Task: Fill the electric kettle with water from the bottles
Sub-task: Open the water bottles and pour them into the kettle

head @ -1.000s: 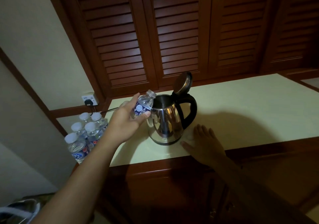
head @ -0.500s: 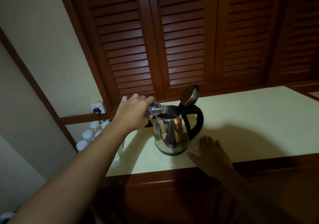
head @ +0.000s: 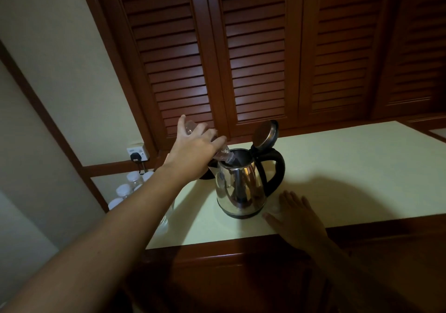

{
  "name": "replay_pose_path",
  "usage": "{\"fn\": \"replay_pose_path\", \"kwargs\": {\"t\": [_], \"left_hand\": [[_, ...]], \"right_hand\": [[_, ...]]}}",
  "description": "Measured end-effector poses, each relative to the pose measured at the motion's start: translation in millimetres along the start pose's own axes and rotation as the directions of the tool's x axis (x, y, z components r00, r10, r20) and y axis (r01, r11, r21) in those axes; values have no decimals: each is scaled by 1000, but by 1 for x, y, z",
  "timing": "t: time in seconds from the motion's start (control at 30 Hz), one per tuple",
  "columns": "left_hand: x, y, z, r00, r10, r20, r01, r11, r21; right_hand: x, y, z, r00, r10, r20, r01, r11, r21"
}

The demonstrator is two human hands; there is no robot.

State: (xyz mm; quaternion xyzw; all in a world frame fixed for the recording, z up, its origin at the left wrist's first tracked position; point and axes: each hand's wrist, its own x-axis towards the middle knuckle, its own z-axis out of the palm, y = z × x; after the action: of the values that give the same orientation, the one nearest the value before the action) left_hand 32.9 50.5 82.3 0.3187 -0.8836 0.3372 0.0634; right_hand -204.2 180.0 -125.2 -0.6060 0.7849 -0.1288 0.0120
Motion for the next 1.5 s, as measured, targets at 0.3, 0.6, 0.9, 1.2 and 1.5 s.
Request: {"fn": "replay_pose_path", "kwargs": {"t": [0.3,0.6,0.9,1.2,1.5], "left_hand": [[0,6,0,998,45,-33,-44,999,30],[2,10,-3,994,78,-76,-73,995,65],[0,11,-5,997,60,-55,-56,995,77],[-22,10,-2,946,-312,87,323,887,-330],[-105,77,15,934,-289,209,299,316,-901]], "right_hand": [[-3,-1,-3,1000,-17,-14,17,999,28],[-5,-1,-4,1000,-18,-13,19,997,79],[-5,1,-5,999,-35,-35,39,992,119],[-13,-3,-13,996,9,-89,21,946,323],[-45,-30,-60,982,-53,-181,157,765,625]]}}
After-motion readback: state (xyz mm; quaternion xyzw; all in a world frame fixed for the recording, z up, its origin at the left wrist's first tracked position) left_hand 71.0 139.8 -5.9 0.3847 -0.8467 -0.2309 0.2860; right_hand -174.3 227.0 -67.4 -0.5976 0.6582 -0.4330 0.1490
